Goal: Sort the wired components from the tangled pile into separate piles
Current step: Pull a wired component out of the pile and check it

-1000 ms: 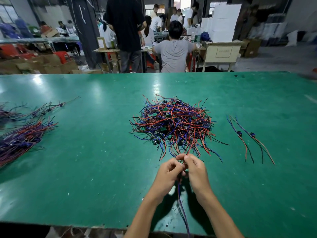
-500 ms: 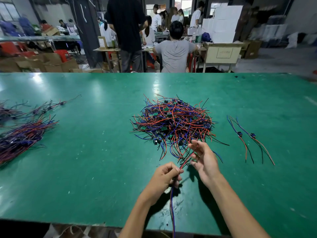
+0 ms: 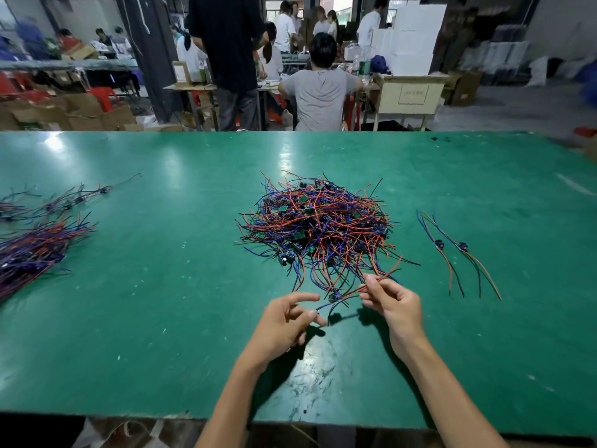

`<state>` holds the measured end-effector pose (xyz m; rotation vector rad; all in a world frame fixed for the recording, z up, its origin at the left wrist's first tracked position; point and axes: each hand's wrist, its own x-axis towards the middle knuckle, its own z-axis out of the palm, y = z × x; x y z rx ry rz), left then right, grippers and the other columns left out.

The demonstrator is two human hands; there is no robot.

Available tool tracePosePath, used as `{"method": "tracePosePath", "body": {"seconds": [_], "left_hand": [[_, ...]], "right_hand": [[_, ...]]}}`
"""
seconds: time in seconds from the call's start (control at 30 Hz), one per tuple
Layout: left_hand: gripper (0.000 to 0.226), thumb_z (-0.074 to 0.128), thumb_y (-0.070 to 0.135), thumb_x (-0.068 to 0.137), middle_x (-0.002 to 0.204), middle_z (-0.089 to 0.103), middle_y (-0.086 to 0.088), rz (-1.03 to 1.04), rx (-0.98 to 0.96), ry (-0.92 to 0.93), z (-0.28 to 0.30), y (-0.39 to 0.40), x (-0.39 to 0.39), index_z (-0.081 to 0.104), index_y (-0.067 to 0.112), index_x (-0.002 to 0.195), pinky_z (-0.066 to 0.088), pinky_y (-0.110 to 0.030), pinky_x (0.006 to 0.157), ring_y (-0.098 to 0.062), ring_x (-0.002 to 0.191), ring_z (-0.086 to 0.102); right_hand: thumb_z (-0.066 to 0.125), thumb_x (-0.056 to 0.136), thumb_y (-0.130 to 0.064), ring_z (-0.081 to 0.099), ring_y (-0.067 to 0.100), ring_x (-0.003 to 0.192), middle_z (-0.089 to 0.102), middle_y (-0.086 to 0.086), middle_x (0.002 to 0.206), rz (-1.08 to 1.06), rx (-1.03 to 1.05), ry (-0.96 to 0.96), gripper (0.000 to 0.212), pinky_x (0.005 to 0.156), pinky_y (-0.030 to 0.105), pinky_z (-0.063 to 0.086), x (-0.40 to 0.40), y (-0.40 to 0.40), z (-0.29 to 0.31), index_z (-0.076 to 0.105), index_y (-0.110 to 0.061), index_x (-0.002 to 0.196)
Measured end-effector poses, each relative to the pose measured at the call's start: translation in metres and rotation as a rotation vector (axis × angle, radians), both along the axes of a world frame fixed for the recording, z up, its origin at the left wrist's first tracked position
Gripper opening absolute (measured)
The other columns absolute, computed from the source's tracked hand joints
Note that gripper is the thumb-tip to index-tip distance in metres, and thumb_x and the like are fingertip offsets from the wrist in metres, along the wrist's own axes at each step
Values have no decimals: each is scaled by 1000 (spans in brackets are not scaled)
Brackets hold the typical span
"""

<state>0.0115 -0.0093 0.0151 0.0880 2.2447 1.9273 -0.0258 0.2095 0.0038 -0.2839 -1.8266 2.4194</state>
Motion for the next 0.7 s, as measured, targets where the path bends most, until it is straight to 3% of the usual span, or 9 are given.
{"method": "tracePosePath", "body": {"seconds": [0.1,0.2,0.3,0.43,0.53,0.6,0.7], "left_hand": [[23,64,10,98,92,79,-3,58,-25,88,1,0,0,67,16,120,49,-23,55,-15,50,54],[21,76,6,87,89,79,5,159,-47,231,2,1,2,78,22,100,58,-26,69,-13,69,72],[30,81,-3,78,84,78,11,234,-108,382,0,4,2,82,26,88,58,-20,79,-9,81,75],[33,82,-6,75,83,78,12,277,-92,419,-4,4,2,82,25,87,60,-25,82,-10,81,75],[23,84,7,79,83,78,12,276,-91,412,-4,4,2,81,26,93,61,-30,76,-9,76,74],[19,80,20,85,82,77,11,274,-89,391,-3,6,1,78,32,100,60,-38,67,-7,69,70],[16,74,27,91,80,76,13,257,-146,405,-3,10,0,74,40,101,45,-26,54,0,54,53]], "right_hand": [[77,78,-31,72,12,75,77,7,88,24,-32,-9,29,62,20,57,-1,0,3,77,-7,95],[72,81,-28,75,12,89,78,5,106,86,-137,22,30,67,18,58,-2,1,9,74,-12,107],[68,84,-21,76,14,87,78,5,105,126,-310,19,34,68,19,59,-1,-1,11,71,-14,117],[67,85,-17,76,14,87,77,7,104,113,-387,1,35,70,18,59,2,-1,7,69,-10,120],[69,84,-19,76,12,85,78,7,101,82,-390,-15,30,69,18,59,3,-1,6,73,-12,113],[74,81,-23,76,12,80,78,9,96,34,-364,-30,19,65,18,59,4,-2,10,80,-15,96],[78,78,-28,76,15,78,78,11,94,-5,-291,-35,15,64,19,59,6,-1,15,81,-16,85]]}}
